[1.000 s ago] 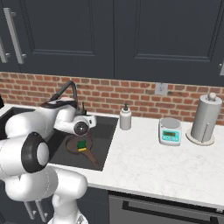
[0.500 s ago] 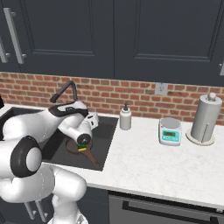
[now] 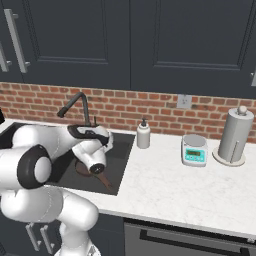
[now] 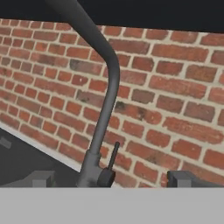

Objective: Pick the pan and sponge and place them into the sink. Then turn on the water.

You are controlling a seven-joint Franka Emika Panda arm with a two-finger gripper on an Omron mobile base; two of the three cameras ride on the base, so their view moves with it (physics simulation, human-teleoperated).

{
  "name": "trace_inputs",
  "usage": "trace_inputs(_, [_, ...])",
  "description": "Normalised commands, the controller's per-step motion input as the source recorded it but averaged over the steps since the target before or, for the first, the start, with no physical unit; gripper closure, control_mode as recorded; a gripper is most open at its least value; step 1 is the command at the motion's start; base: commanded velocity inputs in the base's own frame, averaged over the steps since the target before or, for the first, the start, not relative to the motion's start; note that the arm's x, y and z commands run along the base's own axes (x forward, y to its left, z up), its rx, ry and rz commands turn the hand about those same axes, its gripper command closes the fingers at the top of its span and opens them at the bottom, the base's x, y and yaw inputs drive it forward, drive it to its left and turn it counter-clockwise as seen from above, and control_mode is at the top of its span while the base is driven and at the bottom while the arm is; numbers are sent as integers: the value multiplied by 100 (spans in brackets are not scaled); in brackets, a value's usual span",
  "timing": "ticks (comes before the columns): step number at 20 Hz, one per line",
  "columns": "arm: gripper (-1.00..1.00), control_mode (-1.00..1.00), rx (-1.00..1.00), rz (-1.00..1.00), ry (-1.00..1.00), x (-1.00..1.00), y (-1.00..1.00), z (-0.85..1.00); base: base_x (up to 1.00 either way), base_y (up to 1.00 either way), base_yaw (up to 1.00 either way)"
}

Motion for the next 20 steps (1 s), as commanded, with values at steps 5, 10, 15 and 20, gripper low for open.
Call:
trace_inputs(5, [-100,-100,1,0,0,33,0,9,0,0,0])
trace_inputs(10, [-100,-100,0,0,0,28,3,8,0,0,0])
trace_inputs(15, [-100,-100,0,0,2,31,9,0,0,0,0])
trace_inputs(20, [-100,-100,0,0,3,28,5,0,0,0,0])
